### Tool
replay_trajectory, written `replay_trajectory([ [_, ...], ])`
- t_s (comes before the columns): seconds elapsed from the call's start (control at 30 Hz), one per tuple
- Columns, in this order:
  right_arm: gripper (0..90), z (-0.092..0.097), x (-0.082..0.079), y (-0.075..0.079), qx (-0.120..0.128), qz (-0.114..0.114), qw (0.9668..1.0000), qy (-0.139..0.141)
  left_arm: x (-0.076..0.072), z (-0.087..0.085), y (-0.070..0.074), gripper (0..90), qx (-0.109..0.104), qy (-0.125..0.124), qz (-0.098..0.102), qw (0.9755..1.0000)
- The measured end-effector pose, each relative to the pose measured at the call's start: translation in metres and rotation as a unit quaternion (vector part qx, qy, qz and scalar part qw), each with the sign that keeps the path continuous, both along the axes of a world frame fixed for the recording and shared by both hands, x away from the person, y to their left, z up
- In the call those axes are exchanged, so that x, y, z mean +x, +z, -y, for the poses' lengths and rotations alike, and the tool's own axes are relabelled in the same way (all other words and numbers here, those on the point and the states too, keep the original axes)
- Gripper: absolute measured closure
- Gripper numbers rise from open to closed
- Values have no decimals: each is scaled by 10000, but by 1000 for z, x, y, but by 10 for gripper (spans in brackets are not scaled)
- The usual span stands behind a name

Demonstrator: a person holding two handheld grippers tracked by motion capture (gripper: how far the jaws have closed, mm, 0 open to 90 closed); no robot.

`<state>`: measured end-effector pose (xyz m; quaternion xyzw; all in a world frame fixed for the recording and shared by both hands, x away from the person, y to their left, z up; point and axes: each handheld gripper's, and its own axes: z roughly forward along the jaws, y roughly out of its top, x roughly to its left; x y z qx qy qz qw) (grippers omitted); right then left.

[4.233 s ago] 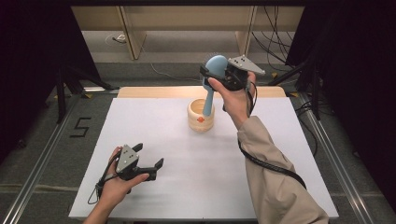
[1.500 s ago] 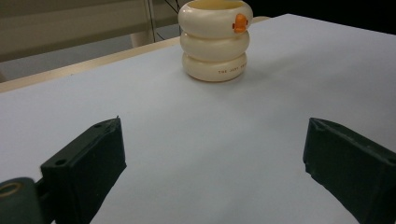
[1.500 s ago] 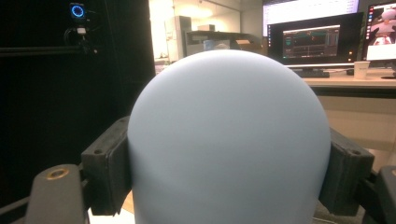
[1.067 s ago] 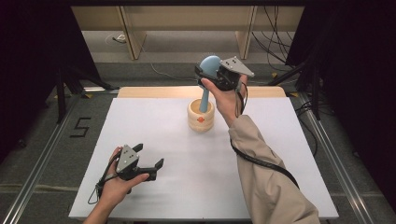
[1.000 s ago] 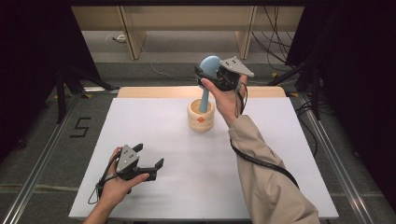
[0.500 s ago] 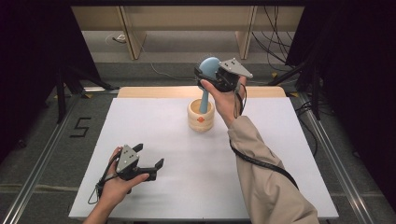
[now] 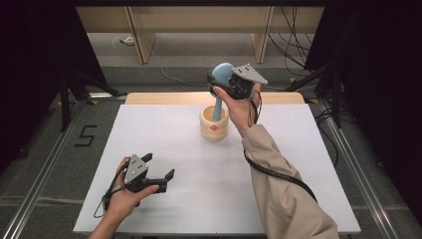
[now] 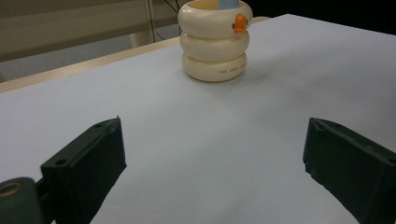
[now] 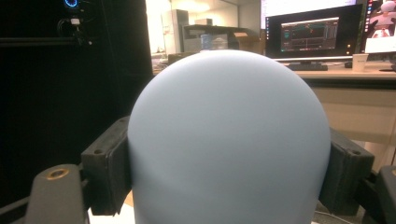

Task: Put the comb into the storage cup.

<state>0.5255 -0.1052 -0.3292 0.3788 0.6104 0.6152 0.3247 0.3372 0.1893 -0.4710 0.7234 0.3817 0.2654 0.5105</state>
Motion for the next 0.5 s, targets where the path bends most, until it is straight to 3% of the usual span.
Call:
replay_trajectory([
  [0.5, 206, -1, 2, -8, -28, -63, 10000, -38, 0, 0, 0, 53, -9, 0, -5, 10000],
])
